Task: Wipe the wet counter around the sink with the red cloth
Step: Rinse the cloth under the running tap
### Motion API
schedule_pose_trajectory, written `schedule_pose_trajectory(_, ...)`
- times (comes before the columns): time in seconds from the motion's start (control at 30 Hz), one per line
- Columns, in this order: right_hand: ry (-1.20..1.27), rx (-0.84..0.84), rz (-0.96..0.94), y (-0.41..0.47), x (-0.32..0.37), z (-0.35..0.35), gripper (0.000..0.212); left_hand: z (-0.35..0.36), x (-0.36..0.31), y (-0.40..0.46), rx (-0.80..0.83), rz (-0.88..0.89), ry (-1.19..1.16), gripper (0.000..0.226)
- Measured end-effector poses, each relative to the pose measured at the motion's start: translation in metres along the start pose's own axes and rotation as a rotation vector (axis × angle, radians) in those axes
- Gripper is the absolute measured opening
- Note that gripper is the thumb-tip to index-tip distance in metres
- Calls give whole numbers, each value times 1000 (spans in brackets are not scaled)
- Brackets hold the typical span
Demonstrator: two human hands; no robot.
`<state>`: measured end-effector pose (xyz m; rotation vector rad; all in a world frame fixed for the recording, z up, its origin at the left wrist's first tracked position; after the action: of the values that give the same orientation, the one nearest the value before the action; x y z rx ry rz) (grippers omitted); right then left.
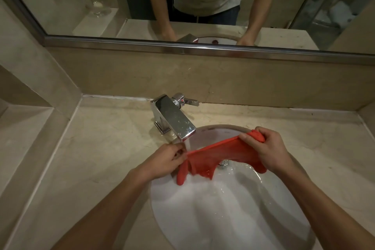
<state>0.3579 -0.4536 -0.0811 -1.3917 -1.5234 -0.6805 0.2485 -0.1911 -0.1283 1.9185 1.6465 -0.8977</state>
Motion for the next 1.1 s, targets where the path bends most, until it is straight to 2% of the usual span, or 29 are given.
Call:
schedule_pose_trajectory(0.13,-15,15,3,-4,0,4,41,5,2,2,-56,-83,-85,16)
schedule_pose_trajectory(0.27,-25,-24,-6,-8,4,-2,44,10,-4,5,-65,-48,-221,27)
schedule_pose_trajectory(0.33,-27,-27,2,-12,8,-2,42,18,-2,4,-48,-49,-140,33)
schedule_pose_trajectory(0.4,-32,41,32,-17,8,3,44,34,0,2,16,-96,-76,37)
schedule_pose_trajectory(0.43,-55,89,45,-20,9,7,45,43,-1,2,36,-113,-136,36)
schedule_pose_trajectory(0.57,-71,222,63,-36,28,21,47,64,-3,2,-51,-183,-254,36)
schedule_pose_trajectory(0.7,97,350,173,-54,50,32,42,78,-14,-7,-118,-192,-262,49)
schedule_pose_trajectory(0.77,132,387,171,-58,58,35,44,81,-23,-9,-161,-130,-250,47)
schedule_pose_trajectory(0.87,124,410,90,-62,70,36,46,81,-28,-8,-182,-67,-248,31)
schedule_pose_trajectory(1.03,106,378,76,-58,71,33,56,67,-8,-15,-164,-126,-270,22)
schedule_pose_trajectory(1.1,92,332,69,-54,67,30,52,55,2,-21,-156,-116,-251,21)
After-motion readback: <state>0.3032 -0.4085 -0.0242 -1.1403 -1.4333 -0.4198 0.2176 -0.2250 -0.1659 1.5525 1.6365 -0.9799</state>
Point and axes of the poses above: each hand's wrist, its own y-axis towards the middle knuckle, its own z-axis out of the palm, x = y × z, the point moved 5 cm from there along y, towards the middle knuckle, and after that the axes turned 7 degrees about z, right-handed, at the moved point
